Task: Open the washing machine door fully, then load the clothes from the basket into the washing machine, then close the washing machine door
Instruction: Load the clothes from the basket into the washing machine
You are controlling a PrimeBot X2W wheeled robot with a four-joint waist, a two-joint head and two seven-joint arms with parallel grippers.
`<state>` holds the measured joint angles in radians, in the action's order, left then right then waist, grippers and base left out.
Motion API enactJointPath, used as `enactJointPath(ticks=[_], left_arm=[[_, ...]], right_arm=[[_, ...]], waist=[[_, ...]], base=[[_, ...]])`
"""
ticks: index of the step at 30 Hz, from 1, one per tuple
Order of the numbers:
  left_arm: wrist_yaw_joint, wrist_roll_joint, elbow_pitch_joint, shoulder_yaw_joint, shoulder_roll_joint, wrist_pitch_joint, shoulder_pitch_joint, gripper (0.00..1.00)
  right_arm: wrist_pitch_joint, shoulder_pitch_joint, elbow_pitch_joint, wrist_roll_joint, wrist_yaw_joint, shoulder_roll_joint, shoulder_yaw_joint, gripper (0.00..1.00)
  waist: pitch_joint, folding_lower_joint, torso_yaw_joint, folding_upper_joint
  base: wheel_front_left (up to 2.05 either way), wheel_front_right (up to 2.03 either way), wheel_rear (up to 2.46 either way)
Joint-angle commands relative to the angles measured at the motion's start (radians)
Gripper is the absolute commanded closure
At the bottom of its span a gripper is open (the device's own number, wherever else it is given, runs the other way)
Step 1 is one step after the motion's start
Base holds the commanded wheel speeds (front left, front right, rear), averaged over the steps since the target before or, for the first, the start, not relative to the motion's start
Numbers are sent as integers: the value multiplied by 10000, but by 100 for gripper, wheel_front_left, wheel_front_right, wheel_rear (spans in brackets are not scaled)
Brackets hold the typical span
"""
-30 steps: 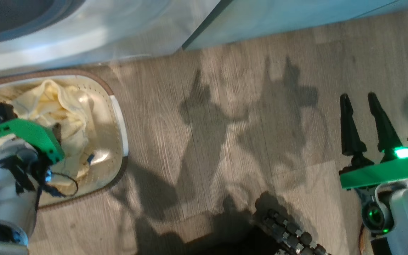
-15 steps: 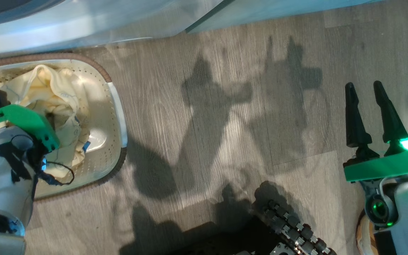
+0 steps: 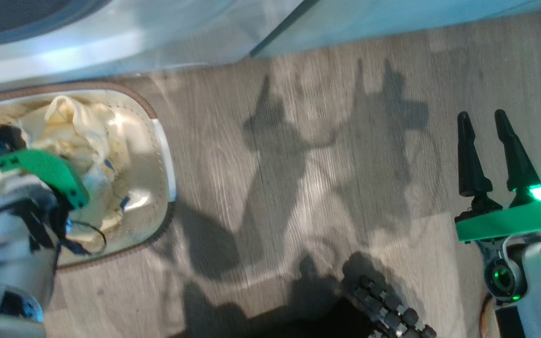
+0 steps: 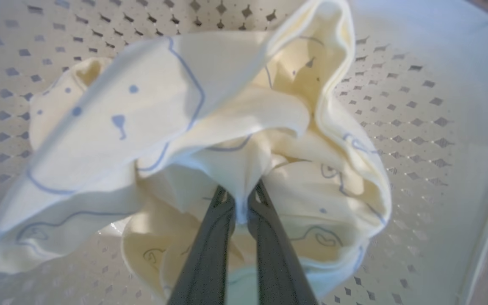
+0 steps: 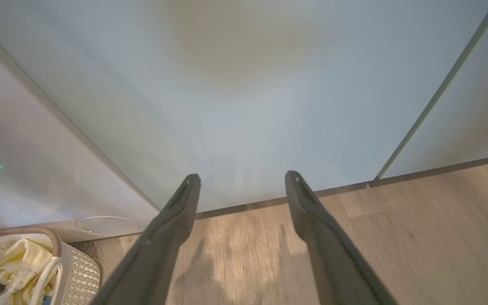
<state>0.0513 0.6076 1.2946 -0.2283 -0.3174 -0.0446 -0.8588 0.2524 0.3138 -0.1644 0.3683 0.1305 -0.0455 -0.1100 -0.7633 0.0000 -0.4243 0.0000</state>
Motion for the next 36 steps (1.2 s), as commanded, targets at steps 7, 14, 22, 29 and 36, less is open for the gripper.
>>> enactJointPath(ticks=[7,14,22,29,36], left_arm=[[377,98,-41,100,79,-957,1023,100],[714,116,-131,-164,460,-1709,1497,100],[789,446,-1036,-564,754,-2094,2370,100],[792,845,-2408,-924,639,-2165,3372,100],[793,588,-4303,-166,331,-2169,4592,100]], right_arm=[[94,-278,23,-11,2,-157,-177,0],[94,-600,-145,3,2,-358,-176,0],[94,-1103,-341,24,2,-515,-254,0],[94,-1592,-431,34,2,-678,-267,0],[94,-2062,-450,6,2,-741,-215,0]], waist=[[1326,0,521,0],[2542,0,1023,0],[3873,0,1473,0],[4940,0,1825,0],[5809,0,2005,0]], base=[[0,0,0],[0,0,0],[0,0,0],[0,0,0],[0,0,0]])
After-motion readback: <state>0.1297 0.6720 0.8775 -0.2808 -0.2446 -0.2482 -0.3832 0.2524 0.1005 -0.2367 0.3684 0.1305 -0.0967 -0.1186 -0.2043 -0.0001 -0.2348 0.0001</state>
